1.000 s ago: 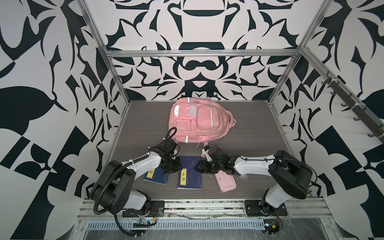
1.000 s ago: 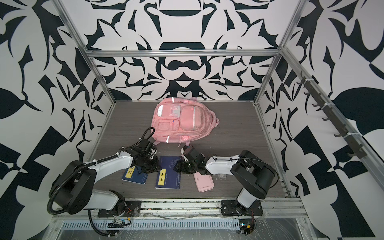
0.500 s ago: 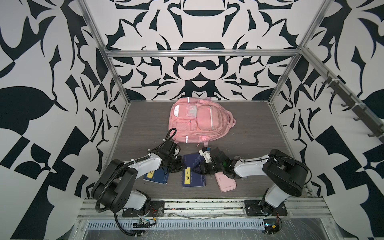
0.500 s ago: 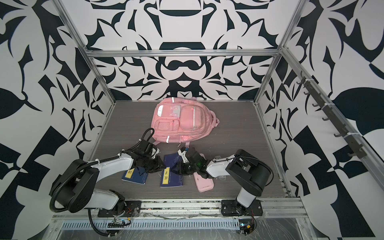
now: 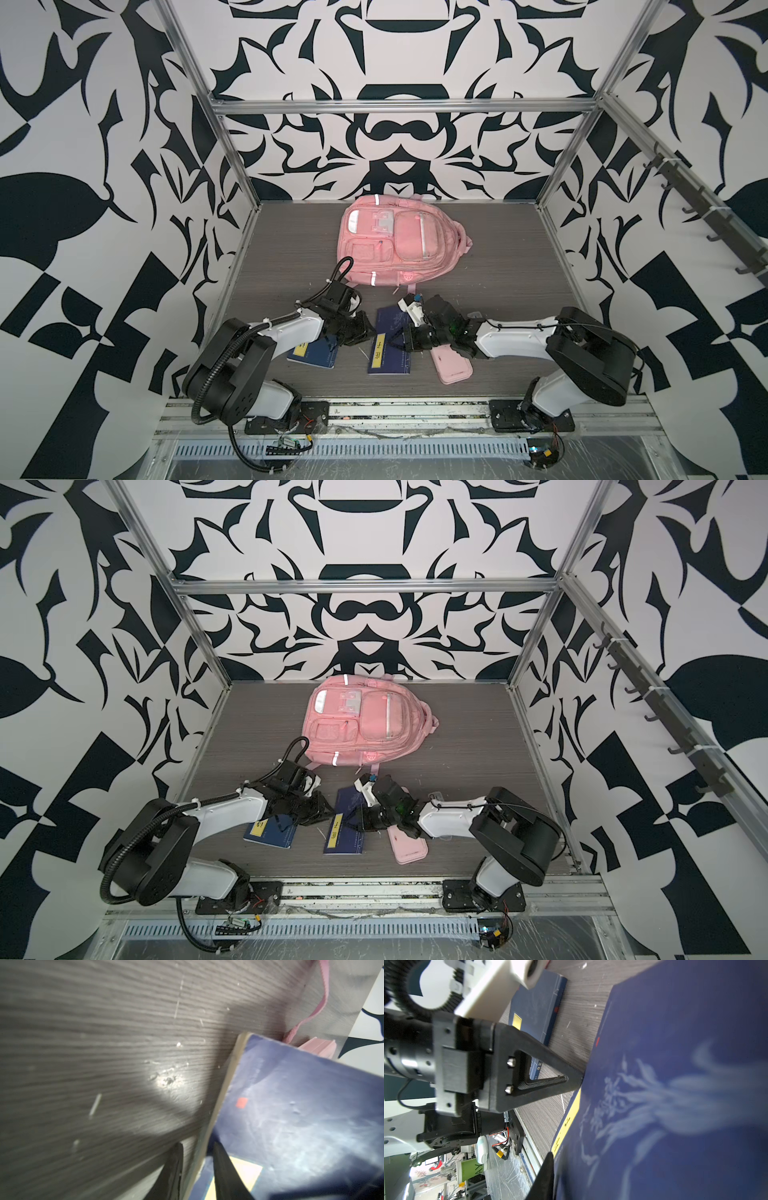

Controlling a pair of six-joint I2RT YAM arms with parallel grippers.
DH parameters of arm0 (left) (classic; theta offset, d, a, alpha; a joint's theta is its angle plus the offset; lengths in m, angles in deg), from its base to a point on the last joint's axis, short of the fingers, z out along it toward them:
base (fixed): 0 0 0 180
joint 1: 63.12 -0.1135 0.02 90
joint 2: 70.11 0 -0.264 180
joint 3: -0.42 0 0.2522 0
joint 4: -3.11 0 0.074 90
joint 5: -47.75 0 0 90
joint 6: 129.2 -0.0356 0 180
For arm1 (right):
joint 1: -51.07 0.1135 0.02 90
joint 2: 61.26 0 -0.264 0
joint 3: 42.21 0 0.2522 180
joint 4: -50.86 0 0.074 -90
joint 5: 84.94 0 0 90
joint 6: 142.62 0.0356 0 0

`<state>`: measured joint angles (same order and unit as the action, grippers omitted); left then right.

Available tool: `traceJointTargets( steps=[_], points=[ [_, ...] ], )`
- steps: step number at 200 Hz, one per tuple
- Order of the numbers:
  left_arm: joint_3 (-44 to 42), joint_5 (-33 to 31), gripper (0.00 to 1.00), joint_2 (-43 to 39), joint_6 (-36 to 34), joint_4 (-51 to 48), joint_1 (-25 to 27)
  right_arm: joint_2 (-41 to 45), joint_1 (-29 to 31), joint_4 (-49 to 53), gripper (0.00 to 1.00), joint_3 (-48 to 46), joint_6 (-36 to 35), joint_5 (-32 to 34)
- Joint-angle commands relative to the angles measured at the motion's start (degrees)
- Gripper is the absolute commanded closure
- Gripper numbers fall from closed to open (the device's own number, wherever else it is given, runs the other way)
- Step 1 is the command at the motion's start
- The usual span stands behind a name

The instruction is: Pack the student bag

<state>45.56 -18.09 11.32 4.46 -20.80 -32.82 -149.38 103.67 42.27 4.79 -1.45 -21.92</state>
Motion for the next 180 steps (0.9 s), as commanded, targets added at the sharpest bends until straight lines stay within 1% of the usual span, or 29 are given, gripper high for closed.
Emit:
traceJointTargets(
  steps=[1,41,66,87,101,107,124,130,160,180],
  points=[
    [-1.85,-5.70,0.69,0.36,0.02,-8.70,0.13,3.52,0.20,1.50,0.77,0.87,-2.64,2.55],
    [-0.89,-5.84,0.64,-1.57,-0.49,-10.02,0.13,5.36,-0.74,6.83,0.77,2.24,-4.70,4.77],
    [0.14,-5.74,0.61,-1.92,-1.52,-10.11,0.16,4.57,-1.47,8.97,0.74,3.19,-5.97,5.55],
    [1.25,-4.36,0.60,-0.27,-1.87,-9.59,0.23,2.77,-1.79,8.67,0.71,4.09,-5.95,5.21],
    [1.41,-4.22,0.60,-0.03,-1.74,-9.27,0.34,2.08,-1.84,8.09,0.64,4.55,-5.75,5.17],
    [1.46,-4.30,0.60,-0.20,-1.74,-9.22,0.29,2.05,-1.82,8.18,0.62,4.69,-5.74,5.43],
    [1.56,-4.30,0.60,-0.47,-1.74,-9.22,0.28,2.24,-2.12,8.41,0.61,4.90,-5.61,6.56],
    [1.58,-4.22,0.60,-0.48,-1.74,-9.24,0.29,2.25,-2.28,8.39,0.63,4.91,-5.49,6.81],
    [1.75,-4.04,0.60,-0.64,-1.99,-9.30,0.31,1.79,-2.58,7.56,0.81,5.43,-5.04,6.94],
    [2.79,-4.52,0.60,-2.09,-2.71,-10.74,0.37,2.86,-2.91,8.08,0.91,5.40,-4.79,6.77]
  ],
)
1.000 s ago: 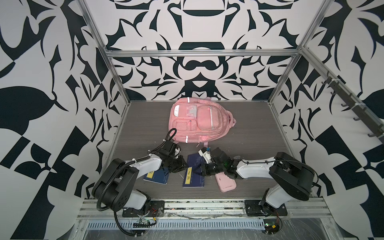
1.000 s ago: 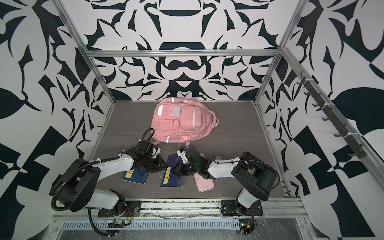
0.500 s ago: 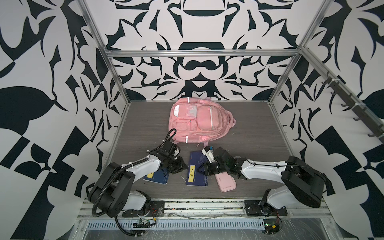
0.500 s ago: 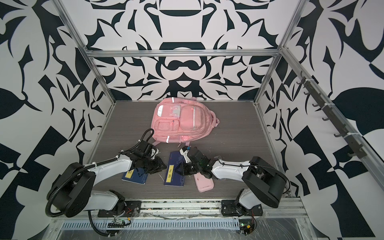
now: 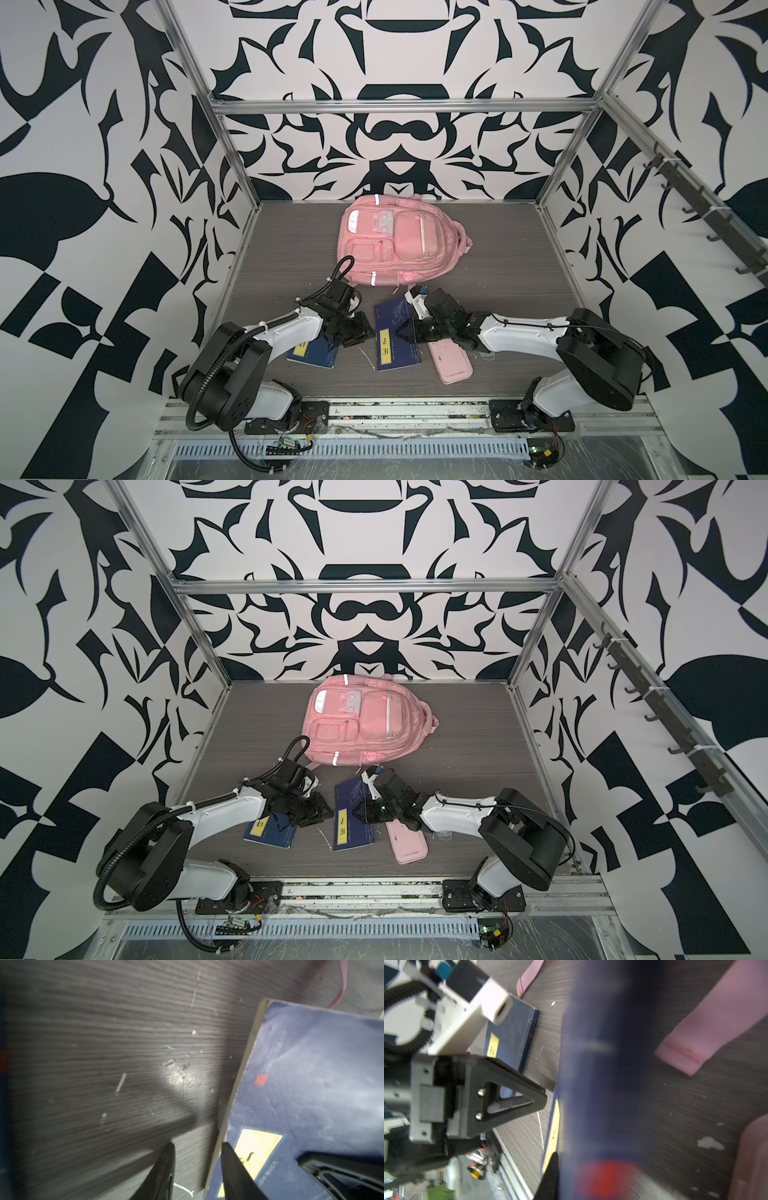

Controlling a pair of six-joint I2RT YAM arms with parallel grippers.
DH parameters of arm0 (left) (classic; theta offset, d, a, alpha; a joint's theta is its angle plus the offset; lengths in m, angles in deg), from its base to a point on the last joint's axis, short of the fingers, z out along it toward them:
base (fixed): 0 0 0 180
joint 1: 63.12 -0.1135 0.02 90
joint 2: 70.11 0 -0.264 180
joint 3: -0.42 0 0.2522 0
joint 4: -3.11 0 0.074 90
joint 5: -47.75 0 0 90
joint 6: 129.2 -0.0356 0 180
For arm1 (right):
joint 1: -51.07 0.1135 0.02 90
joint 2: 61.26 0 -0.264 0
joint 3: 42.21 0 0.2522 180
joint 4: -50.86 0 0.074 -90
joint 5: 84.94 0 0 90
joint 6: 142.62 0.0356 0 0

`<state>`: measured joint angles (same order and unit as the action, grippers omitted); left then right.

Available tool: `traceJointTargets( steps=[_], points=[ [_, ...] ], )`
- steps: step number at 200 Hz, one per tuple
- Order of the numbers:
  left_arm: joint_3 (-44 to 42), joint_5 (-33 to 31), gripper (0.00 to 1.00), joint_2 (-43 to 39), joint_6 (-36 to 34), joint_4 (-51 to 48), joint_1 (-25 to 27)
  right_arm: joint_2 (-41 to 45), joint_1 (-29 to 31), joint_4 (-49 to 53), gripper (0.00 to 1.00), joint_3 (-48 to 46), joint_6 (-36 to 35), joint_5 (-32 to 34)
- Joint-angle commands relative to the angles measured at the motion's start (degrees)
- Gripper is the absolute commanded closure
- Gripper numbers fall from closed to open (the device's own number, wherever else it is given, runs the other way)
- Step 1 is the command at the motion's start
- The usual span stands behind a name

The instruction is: Pack the student bag

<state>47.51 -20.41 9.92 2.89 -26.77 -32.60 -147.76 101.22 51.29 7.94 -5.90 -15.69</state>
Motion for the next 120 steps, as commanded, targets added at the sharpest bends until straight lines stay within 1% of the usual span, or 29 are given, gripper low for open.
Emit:
traceJointTargets(
  steps=[1,17,38,54,64,80,98,108,120],
  points=[
    [0.99,-2.18,0.60,-0.81,-1.18,-4.83,0.20,1.33,-0.48,-0.84,0.92,2.27,-0.37,0.54],
    [2.94,-3.73,0.60,-3.15,-2.98,-7.24,0.23,3.53,-1.08,0.79,1.00,2.27,-0.86,0.36],
    [7.88,-7.29,0.60,-5.94,-6.12,-11.84,0.18,8.06,-3.07,5.45,1.00,3.17,-2.93,-0.13],
    [12.62,-9.70,0.59,-6.55,-8.24,-14.22,0.24,12.52,-6.76,10.49,1.00,4.60,-5.51,-1.07],
    [16.02,-11.45,0.58,-6.00,-9.57,-15.18,0.30,15.37,-10.18,13.55,1.00,5.52,-7.14,-2.29],
    [22.14,-13.18,0.56,-3.10,-11.72,-16.71,0.35,19.42,-16.60,19.42,1.00,8.01,-10.14,-3.73],
    [29.31,-14.42,0.52,1.71,-13.87,-17.72,0.75,21.96,-23.78,25.61,1.00,11.54,-14.08,-4.05],
    [33.77,-15.03,0.47,5.19,-14.92,-18.39,1.35,22.87,-27.21,27.37,1.00,13.00,-15.77,-4.01],
    [40.27,-16.39,0.45,9.99,-16.18,-20.53,2.24,23.34,-31.18,28.44,1.00,14.16,-16.26,-3.88]
  ],
)
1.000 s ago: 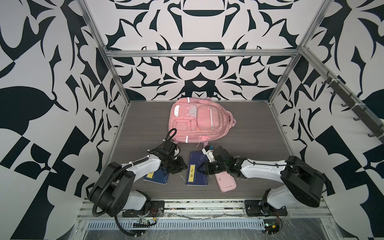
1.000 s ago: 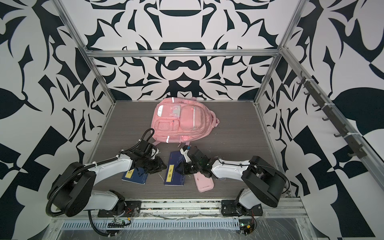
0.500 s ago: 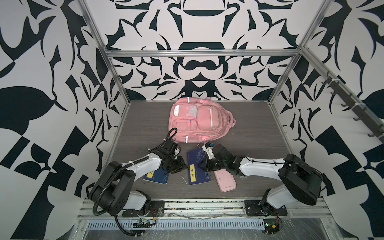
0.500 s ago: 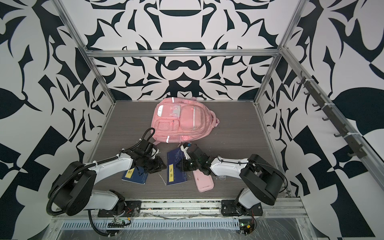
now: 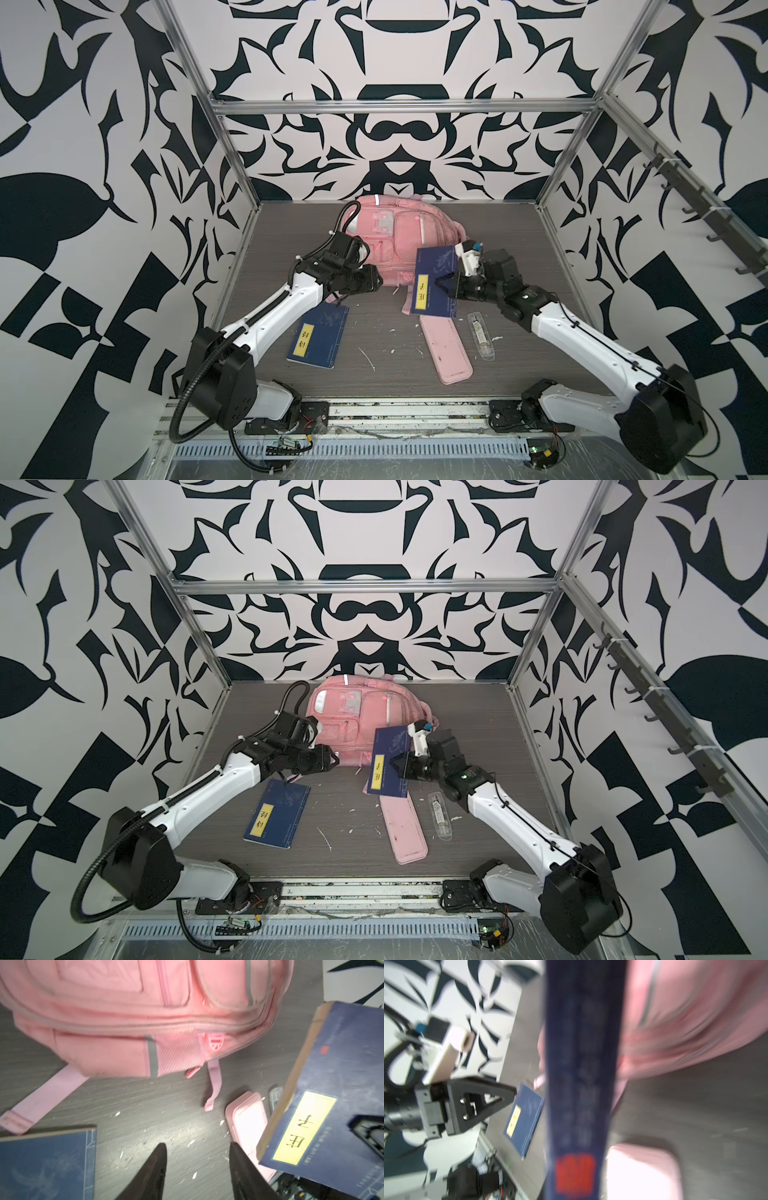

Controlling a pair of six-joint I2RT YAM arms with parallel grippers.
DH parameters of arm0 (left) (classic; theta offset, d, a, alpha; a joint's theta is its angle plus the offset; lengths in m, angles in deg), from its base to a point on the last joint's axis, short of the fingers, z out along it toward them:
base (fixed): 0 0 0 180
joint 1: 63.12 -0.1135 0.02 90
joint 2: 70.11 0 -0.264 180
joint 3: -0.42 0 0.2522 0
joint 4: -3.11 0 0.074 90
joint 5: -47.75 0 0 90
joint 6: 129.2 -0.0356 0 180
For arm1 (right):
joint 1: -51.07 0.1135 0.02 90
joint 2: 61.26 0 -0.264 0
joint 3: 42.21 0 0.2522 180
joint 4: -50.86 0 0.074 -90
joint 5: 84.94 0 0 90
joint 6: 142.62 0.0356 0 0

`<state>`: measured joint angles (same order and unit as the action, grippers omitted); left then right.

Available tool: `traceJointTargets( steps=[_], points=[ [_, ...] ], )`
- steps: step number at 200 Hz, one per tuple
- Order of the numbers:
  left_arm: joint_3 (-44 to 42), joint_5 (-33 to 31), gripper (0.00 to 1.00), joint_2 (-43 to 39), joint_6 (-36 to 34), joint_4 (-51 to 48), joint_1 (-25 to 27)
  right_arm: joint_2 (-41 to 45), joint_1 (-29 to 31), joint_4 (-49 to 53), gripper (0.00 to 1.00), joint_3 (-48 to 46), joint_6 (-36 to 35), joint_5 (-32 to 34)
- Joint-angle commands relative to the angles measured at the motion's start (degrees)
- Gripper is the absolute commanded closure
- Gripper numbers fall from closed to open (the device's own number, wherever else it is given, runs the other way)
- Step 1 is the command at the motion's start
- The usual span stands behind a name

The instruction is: Pack the student bag

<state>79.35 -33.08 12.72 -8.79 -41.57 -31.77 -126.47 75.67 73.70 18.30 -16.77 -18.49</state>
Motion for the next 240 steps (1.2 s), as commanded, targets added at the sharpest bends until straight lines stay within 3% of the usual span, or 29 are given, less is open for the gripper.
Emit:
traceJointTargets(
  steps=[1,62,85,125,147,179,209,240],
  points=[
    [8.89,-3.85,0.45,7.53,-4.58,-5.91,1.53,2.08,-5.93,6.12,1.00,3.93,-5.42,-1.11],
    [43.82,-11.47,0.42,31.38,-11.16,-17.04,8.11,2.50,-21.40,6.67,1.00,4.37,-2.88,-2.99],
    [59.02,-14.46,0.41,41.68,-14.73,-24.51,11.25,3.95,-24.30,7.42,1.00,3.43,-2.81,-3.50],
    [78.37,-25.77,0.38,56.40,-21.10,-31.17,15.26,6.64,-26.61,8.18,1.00,1.30,-2.81,-5.32],
    [80.48,-30.40,0.38,60.12,-23.56,-29.98,16.08,7.63,-26.96,8.75,1.00,0.31,-2.81,-6.23],
    [75.19,-34.75,0.25,60.47,-27.07,-23.76,17.03,8.17,-26.97,9.34,1.00,-1.07,-2.74,-7.20],
    [74.30,-40.20,0.26,62.14,-29.22,-21.96,17.12,8.09,-26.97,8.49,1.00,-2.46,-1.91,-8.40],
    [73.56,-38.98,0.28,63.17,-30.48,-20.32,17.08,7.99,-26.97,7.53,1.00,-3.48,-0.90,-9.31]
  ],
)
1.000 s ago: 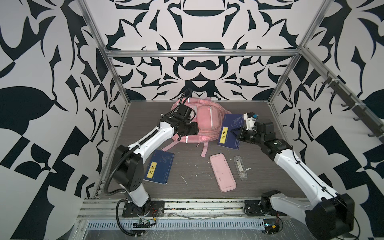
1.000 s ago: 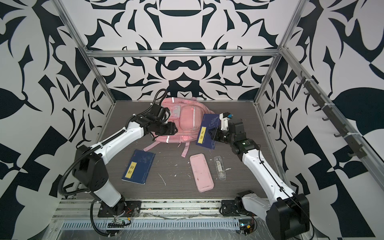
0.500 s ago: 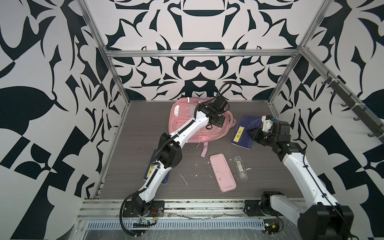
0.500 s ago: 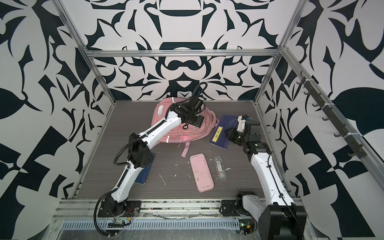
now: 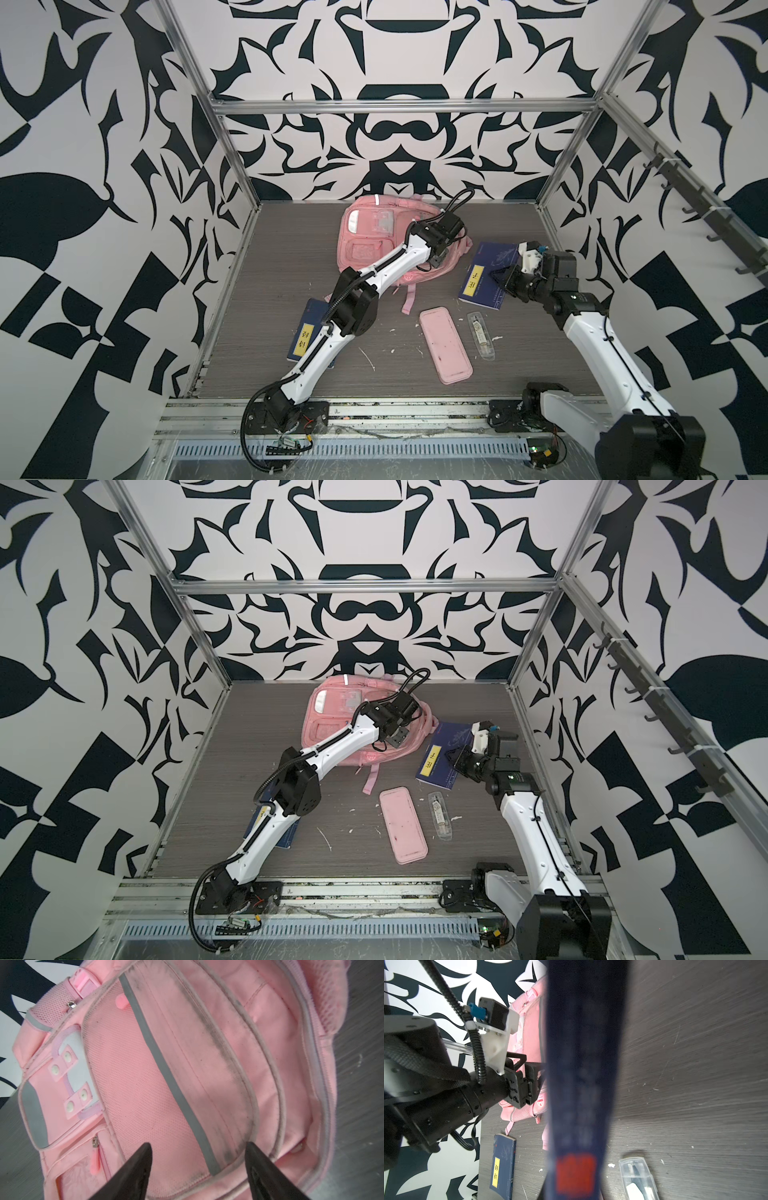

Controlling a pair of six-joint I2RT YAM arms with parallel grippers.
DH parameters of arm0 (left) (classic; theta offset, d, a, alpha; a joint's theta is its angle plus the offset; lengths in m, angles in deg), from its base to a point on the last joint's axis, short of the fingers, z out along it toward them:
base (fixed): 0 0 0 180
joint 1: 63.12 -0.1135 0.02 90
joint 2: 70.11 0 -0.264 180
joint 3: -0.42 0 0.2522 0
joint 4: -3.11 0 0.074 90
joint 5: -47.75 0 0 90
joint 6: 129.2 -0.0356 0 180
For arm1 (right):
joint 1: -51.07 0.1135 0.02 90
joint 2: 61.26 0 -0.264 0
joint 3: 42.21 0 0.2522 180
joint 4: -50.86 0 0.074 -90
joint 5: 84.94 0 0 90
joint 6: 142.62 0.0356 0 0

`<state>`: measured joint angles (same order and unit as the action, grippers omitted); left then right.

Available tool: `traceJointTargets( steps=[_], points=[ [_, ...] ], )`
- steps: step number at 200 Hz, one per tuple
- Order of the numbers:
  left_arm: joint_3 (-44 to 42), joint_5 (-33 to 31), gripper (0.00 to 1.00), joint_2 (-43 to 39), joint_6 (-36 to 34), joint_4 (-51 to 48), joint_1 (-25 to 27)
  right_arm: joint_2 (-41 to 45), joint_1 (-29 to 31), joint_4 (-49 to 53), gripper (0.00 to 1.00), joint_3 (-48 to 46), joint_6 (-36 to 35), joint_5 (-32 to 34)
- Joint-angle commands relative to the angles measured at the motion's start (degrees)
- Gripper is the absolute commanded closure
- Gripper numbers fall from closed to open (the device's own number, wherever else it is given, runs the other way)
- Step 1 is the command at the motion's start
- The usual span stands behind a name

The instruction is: Pack the student bag

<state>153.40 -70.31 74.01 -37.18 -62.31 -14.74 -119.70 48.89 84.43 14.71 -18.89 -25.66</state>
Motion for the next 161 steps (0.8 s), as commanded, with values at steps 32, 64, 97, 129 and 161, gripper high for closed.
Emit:
traceJointTargets(
  steps=[32,64,97,129,161],
  points=[
    [-4.55,0.10,0.28,-0.68,-1.71,3.84,0.63,1.13,-0.15,-3.03,1.00,0.62,1.21,-2.20],
    [-12.02,-0.43,0.28,-5.49,-2.16,11.59,1.95,0.71,-0.20,-3.18,1.00,0.23,1.16,-2.23],
    [-13.46,-0.25,0.28,-5.65,-2.13,13.09,2.40,0.51,-0.20,-4.16,1.00,-1.22,1.60,-2.48],
    [-16.25,-0.67,0.28,-6.75,-2.04,15.39,2.62,0.69,-0.20,-4.25,1.00,-2.24,1.50,-2.50],
    [-8.72,-4.53,0.29,-1.58,-1.94,9.17,2.55,0.73,-0.21,-4.61,1.00,-2.55,1.59,-2.66]
  ],
)
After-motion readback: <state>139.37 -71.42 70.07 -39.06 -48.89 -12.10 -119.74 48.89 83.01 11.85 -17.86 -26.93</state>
